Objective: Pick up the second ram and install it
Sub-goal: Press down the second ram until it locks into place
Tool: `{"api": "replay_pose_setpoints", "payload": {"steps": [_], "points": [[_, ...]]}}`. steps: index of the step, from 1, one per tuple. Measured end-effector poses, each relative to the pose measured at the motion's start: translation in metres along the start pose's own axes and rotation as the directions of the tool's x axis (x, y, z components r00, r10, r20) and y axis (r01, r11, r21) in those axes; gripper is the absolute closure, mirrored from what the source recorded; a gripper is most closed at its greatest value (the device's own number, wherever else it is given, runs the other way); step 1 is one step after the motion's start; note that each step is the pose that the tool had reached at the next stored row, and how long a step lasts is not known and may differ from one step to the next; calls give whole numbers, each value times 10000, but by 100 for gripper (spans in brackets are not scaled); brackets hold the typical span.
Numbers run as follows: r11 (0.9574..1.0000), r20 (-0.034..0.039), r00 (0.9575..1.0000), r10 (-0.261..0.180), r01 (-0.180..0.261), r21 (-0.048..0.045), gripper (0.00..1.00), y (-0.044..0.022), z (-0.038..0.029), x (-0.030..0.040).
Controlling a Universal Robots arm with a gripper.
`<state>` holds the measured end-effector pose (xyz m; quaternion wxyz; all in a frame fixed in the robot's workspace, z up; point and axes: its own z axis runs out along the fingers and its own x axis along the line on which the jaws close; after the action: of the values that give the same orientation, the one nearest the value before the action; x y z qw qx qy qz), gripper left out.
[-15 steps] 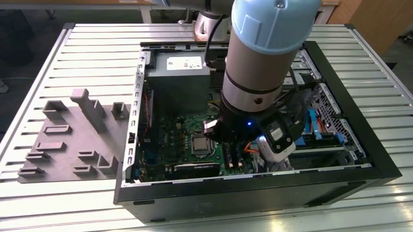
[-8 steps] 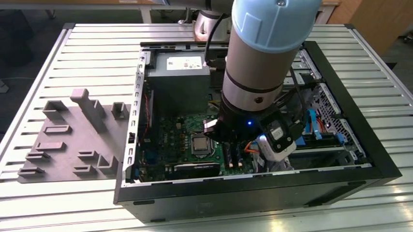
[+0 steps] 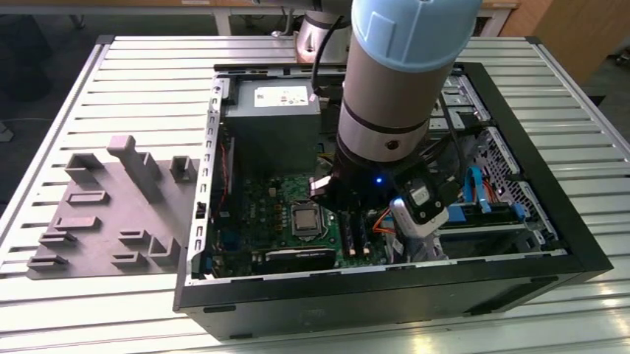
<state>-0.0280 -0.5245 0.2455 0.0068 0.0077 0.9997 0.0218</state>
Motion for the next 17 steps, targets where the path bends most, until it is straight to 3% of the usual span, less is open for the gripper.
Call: {"api": "replay_pose_setpoints", "payload": {"steps": [17], "points": [[10000,-1,10000,0,0,1,89,190,8,3]]}}
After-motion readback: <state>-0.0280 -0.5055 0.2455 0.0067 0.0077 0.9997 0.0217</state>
